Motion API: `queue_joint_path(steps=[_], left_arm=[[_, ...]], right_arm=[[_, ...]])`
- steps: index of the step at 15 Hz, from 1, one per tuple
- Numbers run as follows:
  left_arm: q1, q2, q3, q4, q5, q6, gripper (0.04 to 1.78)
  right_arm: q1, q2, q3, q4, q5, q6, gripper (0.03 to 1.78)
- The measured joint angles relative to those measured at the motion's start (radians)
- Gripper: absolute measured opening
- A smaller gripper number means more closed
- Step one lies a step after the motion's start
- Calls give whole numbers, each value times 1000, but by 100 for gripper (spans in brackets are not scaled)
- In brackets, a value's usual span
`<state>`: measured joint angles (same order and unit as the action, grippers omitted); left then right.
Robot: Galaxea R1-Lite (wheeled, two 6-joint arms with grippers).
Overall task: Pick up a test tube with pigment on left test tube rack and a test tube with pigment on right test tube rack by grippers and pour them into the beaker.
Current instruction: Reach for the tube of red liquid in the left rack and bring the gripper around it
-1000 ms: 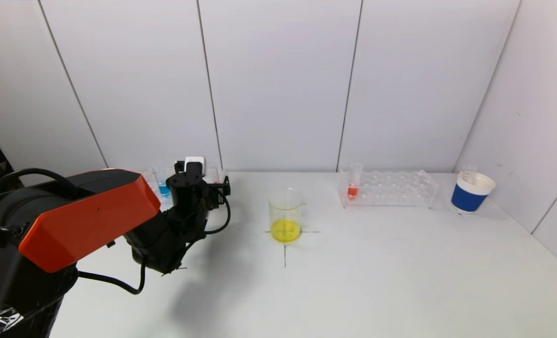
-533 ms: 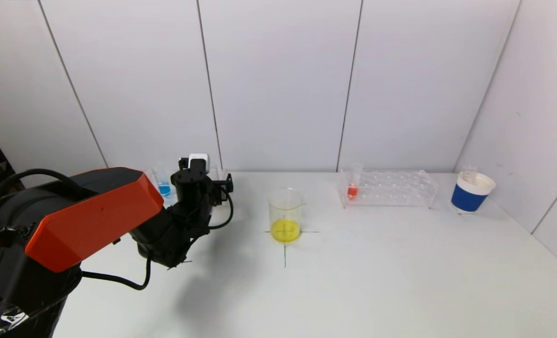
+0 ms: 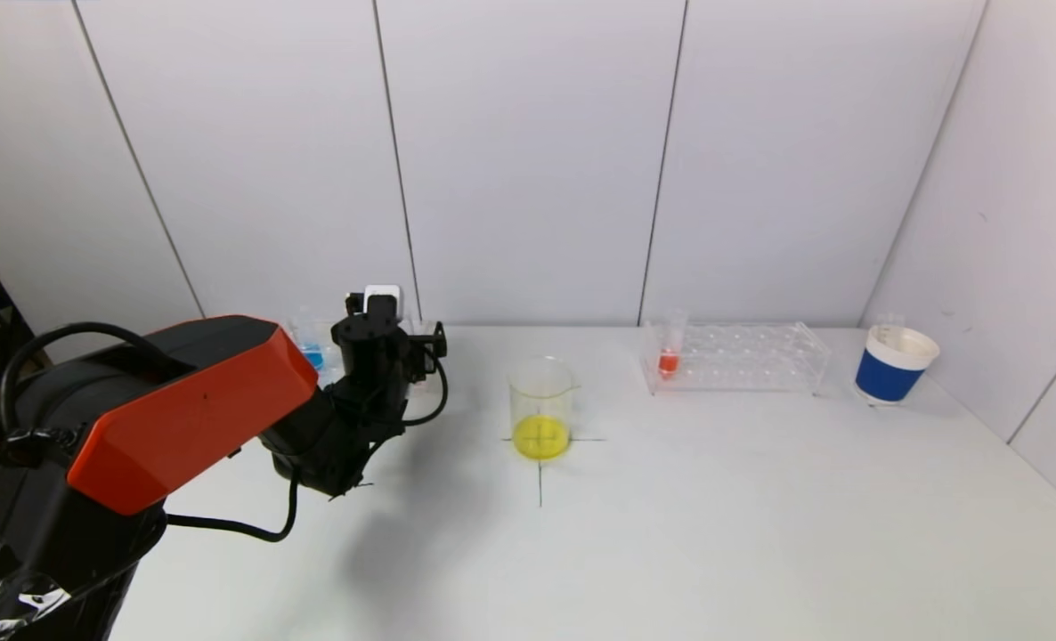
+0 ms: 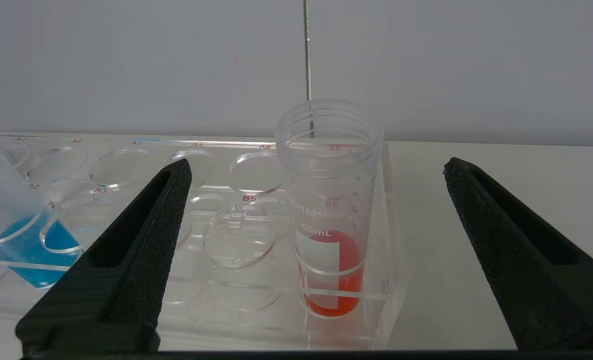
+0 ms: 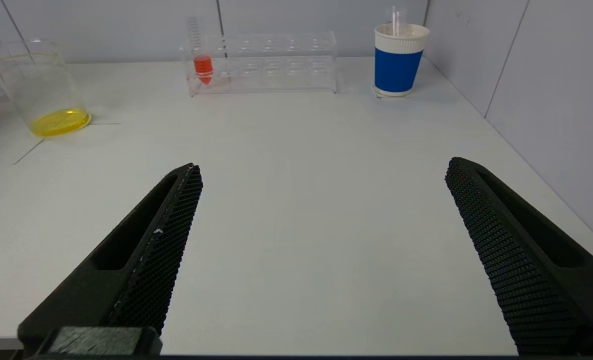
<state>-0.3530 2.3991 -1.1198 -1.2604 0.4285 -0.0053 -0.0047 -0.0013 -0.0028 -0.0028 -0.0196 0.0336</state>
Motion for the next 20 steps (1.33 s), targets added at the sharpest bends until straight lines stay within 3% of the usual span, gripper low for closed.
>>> queue_joint_path(steps=[20], left_arm=[[0,51,-35,-63,-2,23,176]], right_arm=[[0,0,0,0,0,0,177]])
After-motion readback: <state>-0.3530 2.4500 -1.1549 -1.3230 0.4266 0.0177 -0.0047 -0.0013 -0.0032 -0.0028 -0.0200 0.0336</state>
